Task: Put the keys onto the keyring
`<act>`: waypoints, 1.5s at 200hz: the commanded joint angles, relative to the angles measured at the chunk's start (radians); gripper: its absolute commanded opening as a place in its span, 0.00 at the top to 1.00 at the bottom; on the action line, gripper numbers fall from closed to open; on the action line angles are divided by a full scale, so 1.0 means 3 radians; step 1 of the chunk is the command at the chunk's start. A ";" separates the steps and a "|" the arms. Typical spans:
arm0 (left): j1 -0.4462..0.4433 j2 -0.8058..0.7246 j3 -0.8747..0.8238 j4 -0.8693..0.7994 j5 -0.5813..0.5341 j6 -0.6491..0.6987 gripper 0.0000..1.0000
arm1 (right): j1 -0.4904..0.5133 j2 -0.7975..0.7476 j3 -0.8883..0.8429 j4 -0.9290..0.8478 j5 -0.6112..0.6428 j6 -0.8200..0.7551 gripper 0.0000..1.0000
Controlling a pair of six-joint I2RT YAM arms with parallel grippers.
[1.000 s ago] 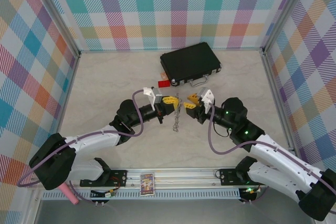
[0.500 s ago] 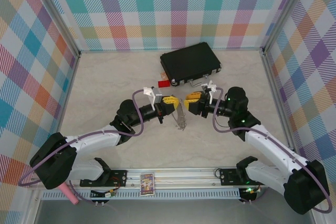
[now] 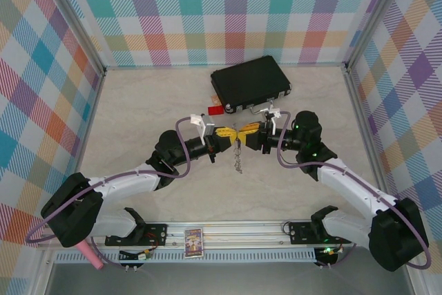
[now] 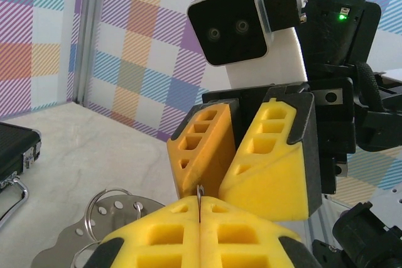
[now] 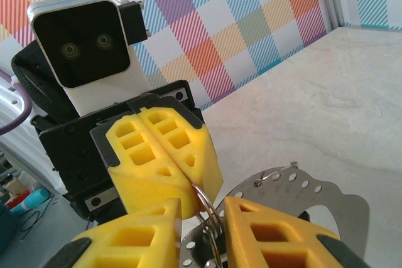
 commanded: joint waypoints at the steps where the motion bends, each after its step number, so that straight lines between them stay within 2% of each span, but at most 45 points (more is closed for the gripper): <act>1: -0.0024 -0.0051 0.0115 0.0222 0.0067 -0.0042 1.00 | -0.0035 0.0013 0.0046 0.0202 -0.0104 0.0052 0.77; 92: -0.0024 -0.0080 0.0115 0.0217 0.0042 -0.0044 1.00 | -0.0046 0.0064 0.0008 0.0151 -0.0216 0.0027 0.77; 137: -0.0024 -0.0063 0.0125 0.0221 0.0077 -0.0062 1.00 | -0.0046 0.0100 -0.0012 0.0195 -0.0229 0.0022 0.83; 170: -0.0024 -0.0035 0.0131 0.0202 0.0085 -0.0074 1.00 | -0.0045 0.0078 -0.0018 0.0201 -0.0225 -0.0039 1.00; 206: -0.0022 -0.0073 0.0082 0.0085 0.0058 -0.0020 0.97 | -0.0046 -0.0066 -0.0045 -0.0019 -0.0082 -0.0287 1.00; 218: -0.0016 -0.0109 0.0094 -0.0029 0.0058 0.0018 0.93 | -0.0046 -0.0110 -0.0038 -0.0092 -0.0040 -0.0383 1.00; 232: -0.0016 -0.0159 0.0107 -0.0204 0.0038 0.0075 0.80 | -0.0046 -0.0145 -0.0024 -0.0195 -0.0003 -0.0510 1.00; 251: 0.0000 -0.0283 0.0163 -0.0589 0.0003 0.0185 0.73 | -0.0045 -0.0155 0.0028 -0.0375 0.0039 -0.0732 1.00; 300: 0.0019 -0.0691 0.0483 -0.2089 -0.0151 0.0651 0.73 | 0.0052 -0.0093 0.0062 -0.0618 0.0282 -0.1214 1.00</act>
